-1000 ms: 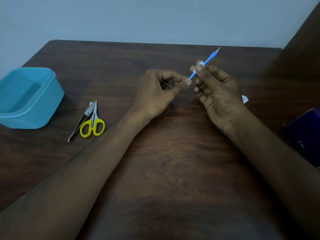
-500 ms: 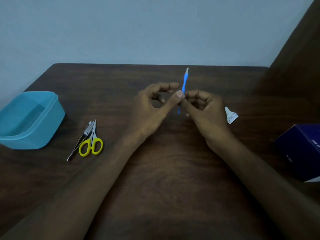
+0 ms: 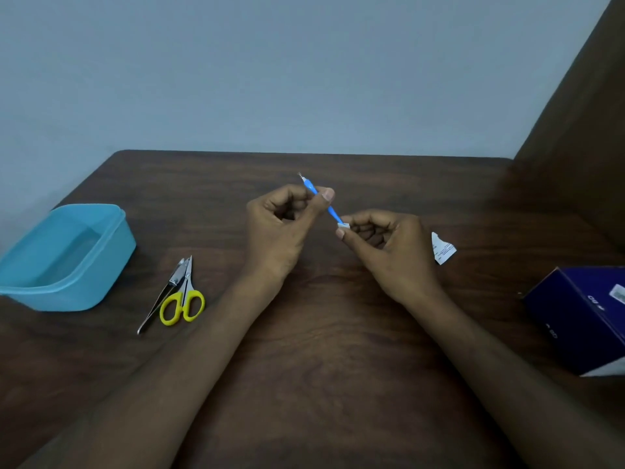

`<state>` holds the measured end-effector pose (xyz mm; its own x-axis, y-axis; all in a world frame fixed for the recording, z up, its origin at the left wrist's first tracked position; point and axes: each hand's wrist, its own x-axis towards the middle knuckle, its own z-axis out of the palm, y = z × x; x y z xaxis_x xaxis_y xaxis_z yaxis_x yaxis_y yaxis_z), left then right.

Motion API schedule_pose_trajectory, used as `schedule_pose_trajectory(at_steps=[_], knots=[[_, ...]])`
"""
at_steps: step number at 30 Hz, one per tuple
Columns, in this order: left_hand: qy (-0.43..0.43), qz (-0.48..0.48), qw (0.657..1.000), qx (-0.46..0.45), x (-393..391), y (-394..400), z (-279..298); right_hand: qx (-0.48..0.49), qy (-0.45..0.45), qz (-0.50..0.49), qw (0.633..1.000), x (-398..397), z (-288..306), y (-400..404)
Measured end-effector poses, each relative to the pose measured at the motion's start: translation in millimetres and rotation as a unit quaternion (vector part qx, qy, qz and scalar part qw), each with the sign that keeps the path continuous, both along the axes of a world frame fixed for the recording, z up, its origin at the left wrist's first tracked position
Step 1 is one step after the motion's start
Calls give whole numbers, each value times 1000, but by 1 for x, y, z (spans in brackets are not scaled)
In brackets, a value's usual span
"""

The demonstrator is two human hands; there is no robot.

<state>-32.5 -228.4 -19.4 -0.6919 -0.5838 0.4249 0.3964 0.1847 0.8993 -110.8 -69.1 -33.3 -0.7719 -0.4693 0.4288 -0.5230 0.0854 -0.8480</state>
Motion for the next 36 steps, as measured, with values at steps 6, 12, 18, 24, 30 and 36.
schedule_pose_trajectory(at_steps=[6, 12, 18, 24, 30, 36], knots=[[-6, -20, 999, 43, 2, 2, 2, -20, -6, -4, 1000, 3, 2, -2], [-8, -27, 998, 57, 2, 3, 2, -37, -44, -5, 998, -1, 3, 0], [-36, -3, 998, 44, 1, 4, 0, -39, -15, -10, 999, 7, 3, -4], [-25, 7, 994, 102, -2, -1, 3, -33, -28, -12, 999, 2, 4, -2], [-49, -66, 995, 49, 3, 3, 3, -55, -53, -15, 997, 1, 3, -3], [-30, -6, 998, 58, 3, 1, 4, -19, -41, -4, 999, 3, 1, -2]])
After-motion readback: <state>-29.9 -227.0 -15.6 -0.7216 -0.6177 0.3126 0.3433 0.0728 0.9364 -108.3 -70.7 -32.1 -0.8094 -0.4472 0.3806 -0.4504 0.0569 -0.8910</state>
